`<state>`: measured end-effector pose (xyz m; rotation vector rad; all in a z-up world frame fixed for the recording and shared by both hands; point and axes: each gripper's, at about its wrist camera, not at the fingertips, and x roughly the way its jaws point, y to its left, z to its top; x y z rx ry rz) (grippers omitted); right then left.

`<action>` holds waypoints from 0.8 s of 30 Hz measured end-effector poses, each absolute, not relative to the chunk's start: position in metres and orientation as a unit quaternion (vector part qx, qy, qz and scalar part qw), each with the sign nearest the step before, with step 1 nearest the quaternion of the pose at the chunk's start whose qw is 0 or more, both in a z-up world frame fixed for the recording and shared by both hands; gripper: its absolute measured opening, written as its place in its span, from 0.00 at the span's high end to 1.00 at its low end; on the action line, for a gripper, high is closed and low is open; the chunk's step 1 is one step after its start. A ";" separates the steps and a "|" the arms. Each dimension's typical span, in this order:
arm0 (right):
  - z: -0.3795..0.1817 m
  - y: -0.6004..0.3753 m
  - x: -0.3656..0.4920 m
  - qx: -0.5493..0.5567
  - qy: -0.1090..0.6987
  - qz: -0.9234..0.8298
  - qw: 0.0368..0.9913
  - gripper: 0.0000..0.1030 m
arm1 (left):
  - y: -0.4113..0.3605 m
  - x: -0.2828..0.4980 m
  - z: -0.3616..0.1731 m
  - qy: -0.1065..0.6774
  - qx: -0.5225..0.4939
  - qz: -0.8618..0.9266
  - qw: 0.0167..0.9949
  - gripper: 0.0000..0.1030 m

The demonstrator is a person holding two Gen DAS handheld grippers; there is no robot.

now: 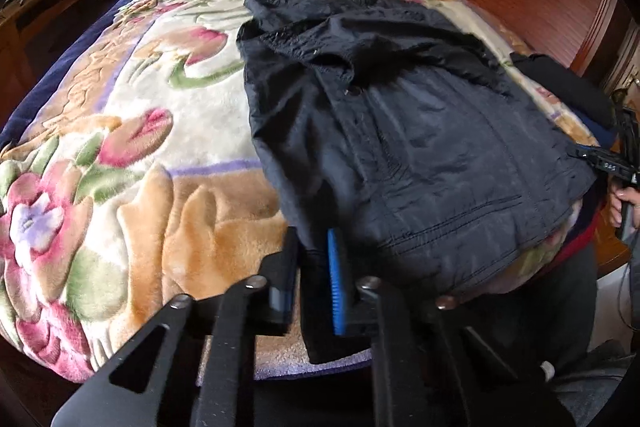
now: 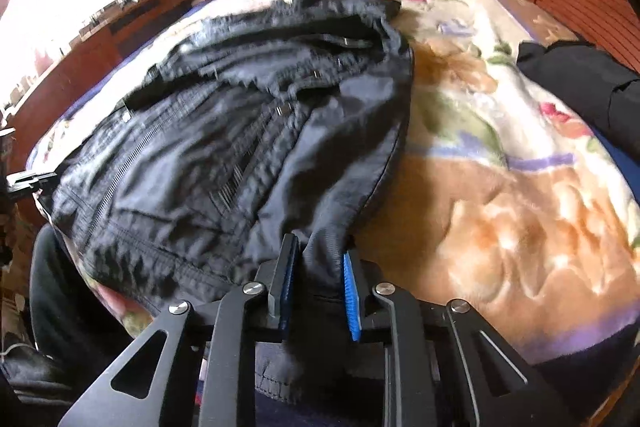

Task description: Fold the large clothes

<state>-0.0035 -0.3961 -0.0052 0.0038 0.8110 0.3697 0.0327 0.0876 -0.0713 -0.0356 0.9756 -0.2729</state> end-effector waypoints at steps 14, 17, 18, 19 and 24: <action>0.053 -0.397 -0.021 0.031 0.314 0.183 0.931 0.83 | 0.079 0.032 0.013 0.377 -0.030 -0.152 0.913 0.93; 0.062 -0.396 -0.030 0.024 0.304 0.183 0.935 0.83 | 0.077 0.028 0.027 0.361 -0.027 -0.152 0.920 0.94; 0.066 -0.397 -0.035 0.022 0.301 0.183 0.936 0.83 | 0.076 0.026 0.033 0.354 -0.029 -0.153 0.922 0.94; 0.069 -0.398 -0.039 0.022 0.297 0.183 0.937 0.83 | 0.076 0.024 0.036 0.350 -0.028 -0.153 0.924 0.94; 0.084 -0.405 -0.057 0.022 0.282 0.185 0.941 0.84 | 0.073 0.011 0.060 0.323 -0.028 -0.160 0.932 0.94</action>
